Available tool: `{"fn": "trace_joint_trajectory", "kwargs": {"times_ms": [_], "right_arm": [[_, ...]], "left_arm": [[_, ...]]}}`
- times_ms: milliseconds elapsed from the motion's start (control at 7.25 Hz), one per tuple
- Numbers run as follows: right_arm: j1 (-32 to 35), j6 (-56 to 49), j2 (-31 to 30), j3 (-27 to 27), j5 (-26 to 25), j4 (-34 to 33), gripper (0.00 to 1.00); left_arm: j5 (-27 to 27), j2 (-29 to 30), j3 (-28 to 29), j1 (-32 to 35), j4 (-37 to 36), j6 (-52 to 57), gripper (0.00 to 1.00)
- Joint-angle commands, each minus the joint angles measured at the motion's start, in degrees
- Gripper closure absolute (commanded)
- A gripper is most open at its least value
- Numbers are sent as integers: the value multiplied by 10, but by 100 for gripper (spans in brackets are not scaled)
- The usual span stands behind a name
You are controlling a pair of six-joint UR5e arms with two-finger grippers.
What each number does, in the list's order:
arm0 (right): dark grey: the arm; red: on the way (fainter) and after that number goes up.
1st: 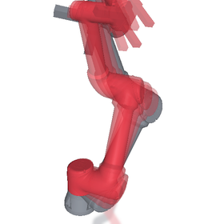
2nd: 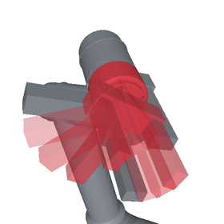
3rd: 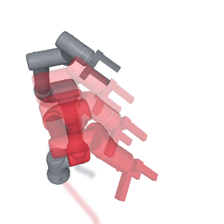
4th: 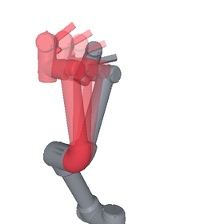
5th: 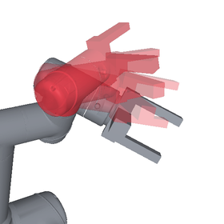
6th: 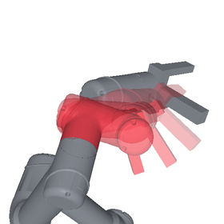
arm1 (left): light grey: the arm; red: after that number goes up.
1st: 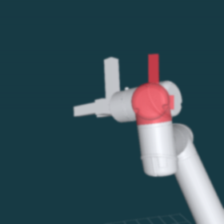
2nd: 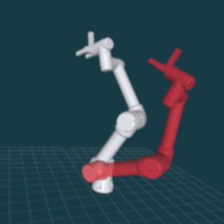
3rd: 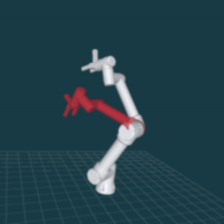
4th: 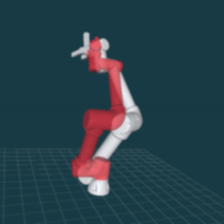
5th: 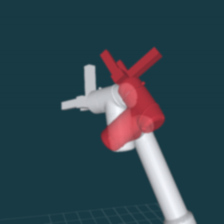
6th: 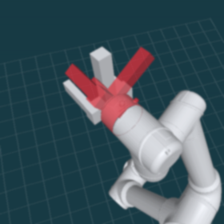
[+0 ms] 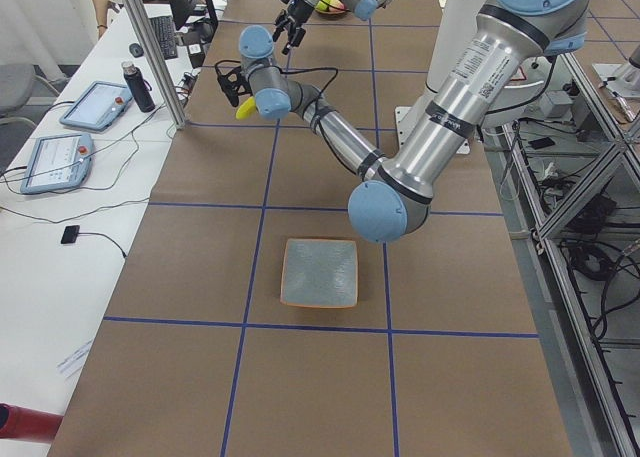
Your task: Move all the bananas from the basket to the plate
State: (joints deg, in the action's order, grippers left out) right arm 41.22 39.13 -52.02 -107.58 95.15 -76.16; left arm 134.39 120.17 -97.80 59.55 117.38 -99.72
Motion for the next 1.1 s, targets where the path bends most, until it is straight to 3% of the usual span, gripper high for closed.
{"fn": "trace_joint_trajectory", "kwargs": {"times_ms": [0,276,552,966], "right_arm": [[86,-1,-47,3,125,-5,0],[160,-12,-88,17,221,-7,0],[201,-102,-107,32,246,-66,0],[275,-280,-143,42,294,-147,0]], "left_arm": [[14,-100,-68,7,0,75,100],[20,-169,-113,7,2,90,100],[56,-228,-137,28,18,125,100],[148,-352,-138,99,52,315,100]]}}
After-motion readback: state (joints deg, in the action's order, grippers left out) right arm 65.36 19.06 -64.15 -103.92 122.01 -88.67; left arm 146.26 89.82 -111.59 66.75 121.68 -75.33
